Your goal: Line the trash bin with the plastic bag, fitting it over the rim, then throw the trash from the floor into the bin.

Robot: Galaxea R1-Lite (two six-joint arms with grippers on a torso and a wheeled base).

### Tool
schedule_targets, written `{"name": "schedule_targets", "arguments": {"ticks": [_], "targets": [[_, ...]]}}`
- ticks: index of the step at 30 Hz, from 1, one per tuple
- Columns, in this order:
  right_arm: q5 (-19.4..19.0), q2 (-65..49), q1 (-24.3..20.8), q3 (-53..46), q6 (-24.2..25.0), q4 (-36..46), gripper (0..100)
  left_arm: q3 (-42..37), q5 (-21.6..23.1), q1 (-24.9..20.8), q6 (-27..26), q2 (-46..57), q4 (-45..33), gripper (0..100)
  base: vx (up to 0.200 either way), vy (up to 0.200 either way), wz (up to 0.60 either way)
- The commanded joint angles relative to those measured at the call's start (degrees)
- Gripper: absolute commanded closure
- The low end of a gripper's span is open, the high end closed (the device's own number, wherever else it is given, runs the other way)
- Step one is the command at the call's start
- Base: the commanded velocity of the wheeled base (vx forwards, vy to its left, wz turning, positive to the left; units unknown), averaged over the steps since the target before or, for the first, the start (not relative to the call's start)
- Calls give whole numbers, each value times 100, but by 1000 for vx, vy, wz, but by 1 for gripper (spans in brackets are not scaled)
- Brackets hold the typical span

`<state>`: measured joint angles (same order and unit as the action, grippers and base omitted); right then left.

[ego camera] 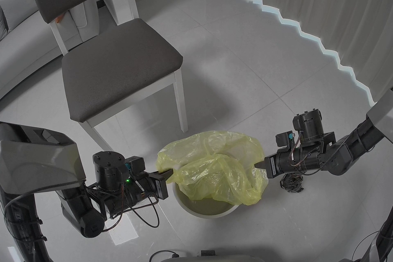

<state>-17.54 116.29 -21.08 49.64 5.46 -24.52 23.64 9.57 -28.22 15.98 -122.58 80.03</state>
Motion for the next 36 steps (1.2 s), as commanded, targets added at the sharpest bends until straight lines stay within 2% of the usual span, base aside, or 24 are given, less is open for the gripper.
{"name": "schedule_targets", "arguments": {"ticks": [1,7,16,28,32,36], "targets": [[-4,114,16,134,-1,-9,100,-26,19,159,-78,-82,-5,100,0,0,0],[5,281,-2,169,16,-1,100,-246,45,256,-122,67,48,100,0,0,0],[5,738,157,450,8,-18,100,-105,238,555,-95,23,30,100,0,0,0],[-4,1432,174,925,52,-27,100,598,238,282,1,-979,241,100,0,0,0],[-4,1423,-54,925,69,-9,100,589,247,194,81,-1058,232,100,0,0,0],[5,1388,-344,916,78,-1,100,326,256,326,72,-1049,250,100,0,0,0]]}}
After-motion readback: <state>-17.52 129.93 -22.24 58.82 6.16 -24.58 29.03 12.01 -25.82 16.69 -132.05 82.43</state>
